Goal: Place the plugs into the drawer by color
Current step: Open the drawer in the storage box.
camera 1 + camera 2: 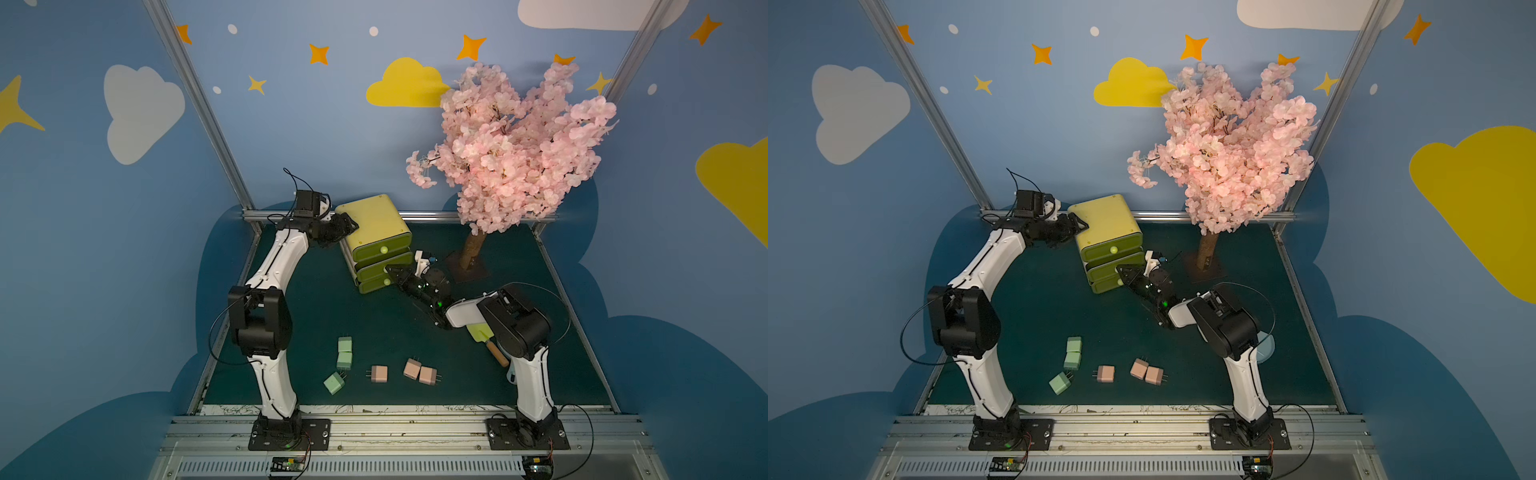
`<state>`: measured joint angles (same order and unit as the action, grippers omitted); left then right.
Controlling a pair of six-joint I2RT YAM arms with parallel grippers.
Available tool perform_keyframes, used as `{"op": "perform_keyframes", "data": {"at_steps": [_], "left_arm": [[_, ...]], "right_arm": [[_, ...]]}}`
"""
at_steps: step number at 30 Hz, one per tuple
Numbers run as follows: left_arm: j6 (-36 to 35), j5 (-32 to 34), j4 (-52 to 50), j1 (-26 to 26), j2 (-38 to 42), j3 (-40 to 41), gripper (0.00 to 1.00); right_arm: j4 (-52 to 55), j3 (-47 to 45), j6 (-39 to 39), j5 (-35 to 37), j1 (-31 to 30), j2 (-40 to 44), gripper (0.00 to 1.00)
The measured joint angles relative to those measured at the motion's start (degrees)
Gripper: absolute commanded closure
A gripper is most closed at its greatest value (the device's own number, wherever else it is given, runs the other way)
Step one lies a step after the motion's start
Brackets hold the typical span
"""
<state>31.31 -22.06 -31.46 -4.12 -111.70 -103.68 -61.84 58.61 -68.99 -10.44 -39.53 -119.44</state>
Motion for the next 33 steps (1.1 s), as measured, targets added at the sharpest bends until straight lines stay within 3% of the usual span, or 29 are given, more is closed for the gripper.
{"op": "perform_keyframes", "data": {"at_steps": [19,33], "left_arm": [[0.0,0.0,0.0,0.0,0.0,0.0,0.20],[0.0,0.0,0.0,-0.1,0.0,0.0,0.20]], "right_arm": [[4.2,-13.1,4.3,0.5,-1.8,12.4,0.90],[8.1,-18.6,8.7,1.6,-3.8,17.9,0.81]]}}
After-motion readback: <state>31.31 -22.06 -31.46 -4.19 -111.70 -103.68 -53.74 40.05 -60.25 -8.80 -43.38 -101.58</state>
